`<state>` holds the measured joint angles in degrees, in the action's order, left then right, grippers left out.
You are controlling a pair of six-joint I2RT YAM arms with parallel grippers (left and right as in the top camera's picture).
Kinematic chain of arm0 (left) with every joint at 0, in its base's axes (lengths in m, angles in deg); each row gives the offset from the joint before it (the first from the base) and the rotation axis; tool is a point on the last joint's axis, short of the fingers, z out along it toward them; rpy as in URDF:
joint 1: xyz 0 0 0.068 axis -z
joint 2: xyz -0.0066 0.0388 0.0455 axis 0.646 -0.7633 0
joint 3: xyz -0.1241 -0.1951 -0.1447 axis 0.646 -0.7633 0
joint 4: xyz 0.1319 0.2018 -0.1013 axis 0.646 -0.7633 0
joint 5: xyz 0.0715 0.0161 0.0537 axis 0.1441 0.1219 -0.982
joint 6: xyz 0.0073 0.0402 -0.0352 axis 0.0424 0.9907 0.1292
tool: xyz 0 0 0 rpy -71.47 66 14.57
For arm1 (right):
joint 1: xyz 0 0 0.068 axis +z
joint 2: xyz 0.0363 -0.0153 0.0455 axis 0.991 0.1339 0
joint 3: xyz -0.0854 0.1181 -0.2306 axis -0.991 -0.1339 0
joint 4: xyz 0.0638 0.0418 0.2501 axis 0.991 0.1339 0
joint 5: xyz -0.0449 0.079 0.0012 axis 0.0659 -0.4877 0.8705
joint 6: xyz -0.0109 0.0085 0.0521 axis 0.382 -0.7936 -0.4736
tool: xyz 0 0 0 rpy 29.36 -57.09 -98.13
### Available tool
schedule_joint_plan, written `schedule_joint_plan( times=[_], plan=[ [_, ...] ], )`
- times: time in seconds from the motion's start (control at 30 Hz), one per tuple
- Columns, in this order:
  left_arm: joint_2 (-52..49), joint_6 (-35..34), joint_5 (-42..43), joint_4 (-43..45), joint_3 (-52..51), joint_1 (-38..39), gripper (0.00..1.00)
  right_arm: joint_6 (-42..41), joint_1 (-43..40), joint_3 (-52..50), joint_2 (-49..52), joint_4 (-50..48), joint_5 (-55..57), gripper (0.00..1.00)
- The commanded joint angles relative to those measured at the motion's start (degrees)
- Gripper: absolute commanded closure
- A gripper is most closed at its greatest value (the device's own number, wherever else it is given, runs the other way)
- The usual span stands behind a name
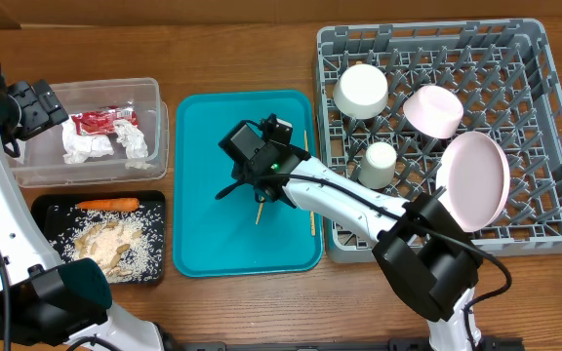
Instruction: Sort waste into correct bins and load items into the dishwasher
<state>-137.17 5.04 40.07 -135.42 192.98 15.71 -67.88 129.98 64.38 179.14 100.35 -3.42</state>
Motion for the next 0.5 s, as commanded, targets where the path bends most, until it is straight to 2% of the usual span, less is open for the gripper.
schedule_joint_plan(
  times=[0.0,0.07,0.1,0.13,0.17,0.2,0.23,0.3,0.33,0.47],
  plan=[
    [0.92,0.87,-0.76,-0.02,1.22,-0.09,0.00,-0.17,0.13,1.27,0.72,-0.13,0.48,0.47],
    [0.92,0.87,-0.76,-0.02,1.22,-0.09,0.00,-0.17,-0.28,1.29,0.72,-0.09,0.57,0.46],
    [0.92,0.87,-0.76,-0.02,1.22,-0.09,0.00,-0.17,-0.50,1.29,0.72,-0.11,0.39,0.56],
    [0.92,0.87,-0.76,-0.02,1.22,-0.09,0.00,-0.20,-0.66,1.29,0.72,-0.11,-0.11,0.71],
    [0.92,0.87,-0.76,-0.02,1.22,-0.09,0.00,-0.20,-0.79,1.29,0.72,-0.11,-0.85,0.76],
    [0.92,0.87,-0.76,-0.02,1.22,-0.09,0.00,-0.20,-0.92,1.29,0.72,-0.11,-1.57,0.76],
    [0.92,0.87,-0.76,-0.02,1.22,-0.09,0.00,-0.17,-0.94,1.27,0.72,-0.09,-1.57,0.74],
    [0.92,0.87,-0.76,-0.02,1.22,-0.09,0.00,-0.17,-0.94,1.25,0.72,-0.09,-1.33,0.46],
    [0.92,0.87,-0.76,-0.02,1.22,-0.09,0.00,-0.17,-0.94,1.25,0.72,-0.13,-1.07,0.38],
    [0.92,0.87,-0.76,-0.02,1.22,-0.09,0.00,2.62,-0.94,1.25,0.72,0.52,2.91,0.32]
  ],
)
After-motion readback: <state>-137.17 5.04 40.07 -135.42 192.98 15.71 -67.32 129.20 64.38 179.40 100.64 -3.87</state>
